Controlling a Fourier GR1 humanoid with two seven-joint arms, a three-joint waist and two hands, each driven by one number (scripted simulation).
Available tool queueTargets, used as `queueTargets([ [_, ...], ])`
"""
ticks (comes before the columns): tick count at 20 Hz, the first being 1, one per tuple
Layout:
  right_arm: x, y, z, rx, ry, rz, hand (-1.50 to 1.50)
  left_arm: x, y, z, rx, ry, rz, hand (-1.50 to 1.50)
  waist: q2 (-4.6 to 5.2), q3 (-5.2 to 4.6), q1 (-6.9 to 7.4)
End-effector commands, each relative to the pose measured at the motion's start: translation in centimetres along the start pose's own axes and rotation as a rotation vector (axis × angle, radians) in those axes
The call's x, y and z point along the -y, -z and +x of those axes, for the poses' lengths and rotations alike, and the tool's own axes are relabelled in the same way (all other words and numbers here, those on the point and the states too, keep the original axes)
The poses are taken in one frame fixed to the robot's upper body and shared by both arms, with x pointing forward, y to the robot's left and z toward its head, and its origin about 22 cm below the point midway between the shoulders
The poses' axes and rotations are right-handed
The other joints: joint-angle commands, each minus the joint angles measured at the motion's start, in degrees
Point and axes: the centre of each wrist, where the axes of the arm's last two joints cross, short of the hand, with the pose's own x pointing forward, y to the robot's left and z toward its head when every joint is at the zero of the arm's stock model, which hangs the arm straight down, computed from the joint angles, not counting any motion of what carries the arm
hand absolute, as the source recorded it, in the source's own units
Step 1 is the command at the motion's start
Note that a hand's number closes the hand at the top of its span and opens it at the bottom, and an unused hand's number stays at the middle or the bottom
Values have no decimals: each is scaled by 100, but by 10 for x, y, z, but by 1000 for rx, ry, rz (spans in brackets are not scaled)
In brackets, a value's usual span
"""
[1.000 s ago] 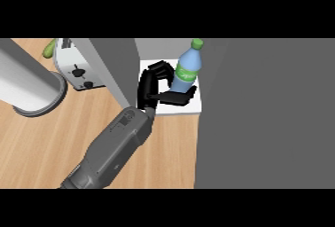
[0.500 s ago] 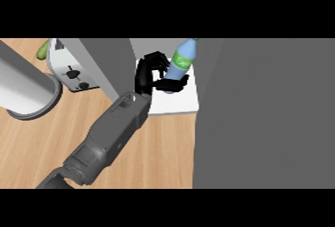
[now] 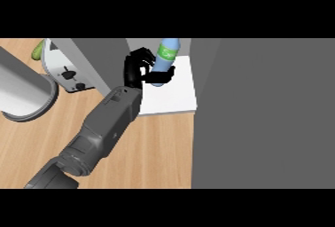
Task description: Pick up the bottled water, place it into the cabinet and close the cabinet
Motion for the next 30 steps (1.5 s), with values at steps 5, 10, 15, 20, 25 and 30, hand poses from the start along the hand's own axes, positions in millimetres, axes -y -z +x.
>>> queueTargets([
  [5, 4, 2, 11, 48, 62, 4, -150, 0, 7, 5, 99, 155, 57, -150, 33, 3, -76],
  [10, 0, -3, 6, 26, 56, 37, -150, -4, 16, 16, 125, 203, 95, -150, 28, 0, -167],
  [15, -2, -1, 12, 30, 79, 62, -150, -1, 16, 19, 135, 150, 13, -150, 68, -6, -187],
  [20, 2, -2, 3, 18, 75, 32, -150, 15, 14, 38, 251, -80, -87, -150, 1, -5, 30],
  [25, -6, -3, 12, 11, 97, 51, -150, 17, 20, 53, 288, -183, -143, -150, -44, -3, 77],
  [30, -16, 3, 30, 19, 100, 34, -150, 21, 11, 41, 280, -216, -169, -150, -91, -4, 207],
])
